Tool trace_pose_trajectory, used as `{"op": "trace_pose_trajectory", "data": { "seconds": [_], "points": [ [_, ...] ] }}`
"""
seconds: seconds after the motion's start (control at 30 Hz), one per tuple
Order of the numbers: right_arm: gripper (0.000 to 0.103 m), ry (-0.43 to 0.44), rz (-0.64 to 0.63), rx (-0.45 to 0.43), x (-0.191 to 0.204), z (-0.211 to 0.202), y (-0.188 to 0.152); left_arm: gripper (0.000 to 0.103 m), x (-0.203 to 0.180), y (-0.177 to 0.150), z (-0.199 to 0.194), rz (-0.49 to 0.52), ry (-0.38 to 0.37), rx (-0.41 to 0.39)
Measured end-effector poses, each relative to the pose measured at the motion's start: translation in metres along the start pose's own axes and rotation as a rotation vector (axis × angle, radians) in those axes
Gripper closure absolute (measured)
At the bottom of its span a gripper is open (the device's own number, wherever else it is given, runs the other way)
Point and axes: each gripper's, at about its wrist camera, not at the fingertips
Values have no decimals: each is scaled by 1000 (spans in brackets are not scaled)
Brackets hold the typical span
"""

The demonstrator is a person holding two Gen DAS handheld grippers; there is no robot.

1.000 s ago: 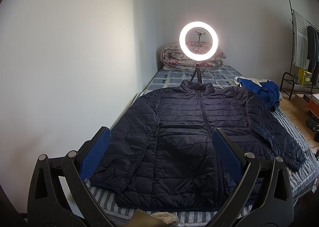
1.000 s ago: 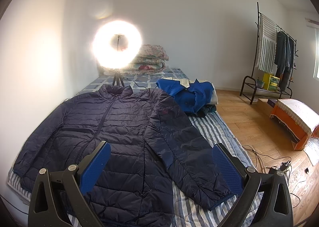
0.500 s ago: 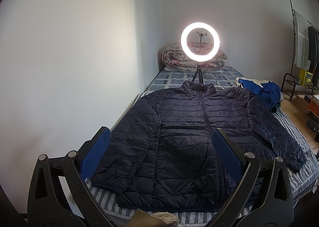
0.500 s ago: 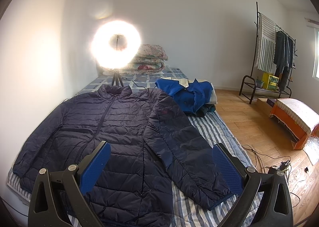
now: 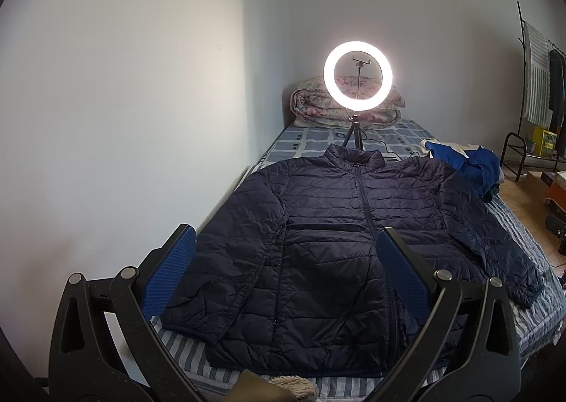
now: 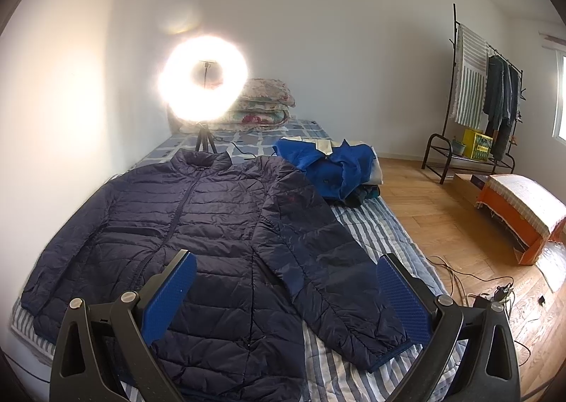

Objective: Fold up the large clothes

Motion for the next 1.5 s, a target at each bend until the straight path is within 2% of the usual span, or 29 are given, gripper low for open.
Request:
{"op": "trace_pose_trajectory", "data": {
  "seconds": [0.73, 1.13, 1.23, 1.5],
  "points": [
    [0, 1, 2, -2, 0, -1, 1, 0, 1, -3, 1, -3, -1, 0],
    [0, 23, 1, -17, 14, -5, 8, 0, 11, -8, 5, -9, 12, 8],
    [0, 45, -5, -21, 21, -5, 11, 0, 18, -10, 6, -20, 21, 12],
    [0, 171, -35, -11, 50, 2, 19, 0, 48, -25, 13, -66, 60, 51]
  ]
}}
Point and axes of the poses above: each gripper's, at about its wrist camera, not at the fingertips, and z roughly the way its jaws point, x to its left, y to its top, and after that the axes turned 9 degrees about x, right-handed
